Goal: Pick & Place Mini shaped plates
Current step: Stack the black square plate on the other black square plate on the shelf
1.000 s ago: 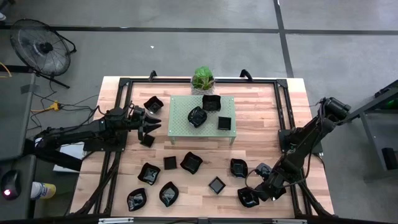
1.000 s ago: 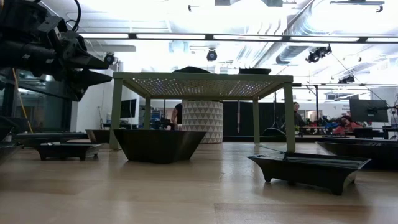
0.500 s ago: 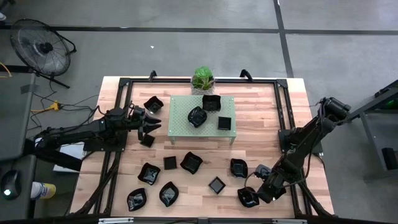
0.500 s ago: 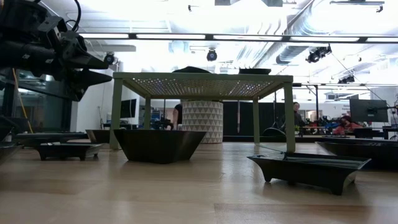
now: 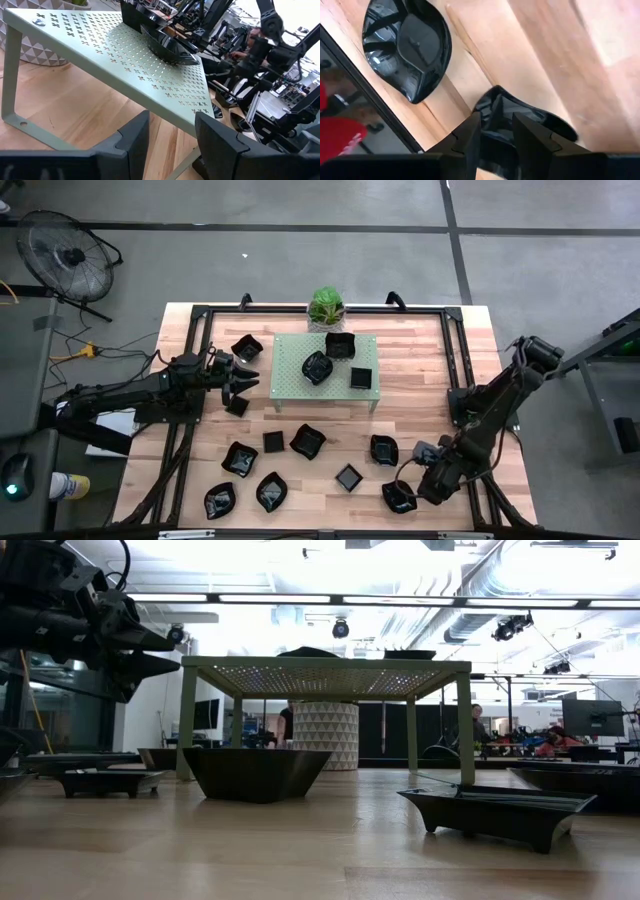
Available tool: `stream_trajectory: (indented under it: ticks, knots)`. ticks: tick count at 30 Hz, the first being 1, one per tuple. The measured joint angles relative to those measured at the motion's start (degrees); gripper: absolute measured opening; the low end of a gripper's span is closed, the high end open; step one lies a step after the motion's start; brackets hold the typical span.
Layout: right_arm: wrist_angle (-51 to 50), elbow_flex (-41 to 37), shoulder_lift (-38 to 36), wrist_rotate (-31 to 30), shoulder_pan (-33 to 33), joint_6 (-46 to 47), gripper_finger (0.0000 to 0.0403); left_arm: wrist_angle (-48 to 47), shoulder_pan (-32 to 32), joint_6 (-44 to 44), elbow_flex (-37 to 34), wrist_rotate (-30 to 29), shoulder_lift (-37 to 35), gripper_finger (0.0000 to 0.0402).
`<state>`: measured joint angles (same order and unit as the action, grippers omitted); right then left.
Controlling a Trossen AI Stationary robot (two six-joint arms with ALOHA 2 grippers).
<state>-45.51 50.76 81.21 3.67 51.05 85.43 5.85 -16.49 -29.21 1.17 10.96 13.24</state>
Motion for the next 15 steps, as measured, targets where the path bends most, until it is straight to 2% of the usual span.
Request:
stream_trajectory:
  ticks: [4, 10, 15]
  knots:
    - [-5.27, 4.07, 1.46, -0.17, 0.00, 1.69, 0.0108, 0.01, 0.00, 0.00, -0.02, -0.01, 0.02, 0.0156]
    - [-10.82, 9.85, 9.72, 0.75, -0.15, 2.55, 0.0108, 0.00, 0.00, 0.00, 0.00, -0.22, 0.00, 0.0156]
    - [-10.92, 13.87, 15.66, 1.13, -0.15, 5.48, 0.0108, 0.02, 0.00, 0.02, -0.01, -0.20, 0.00, 0.0156]
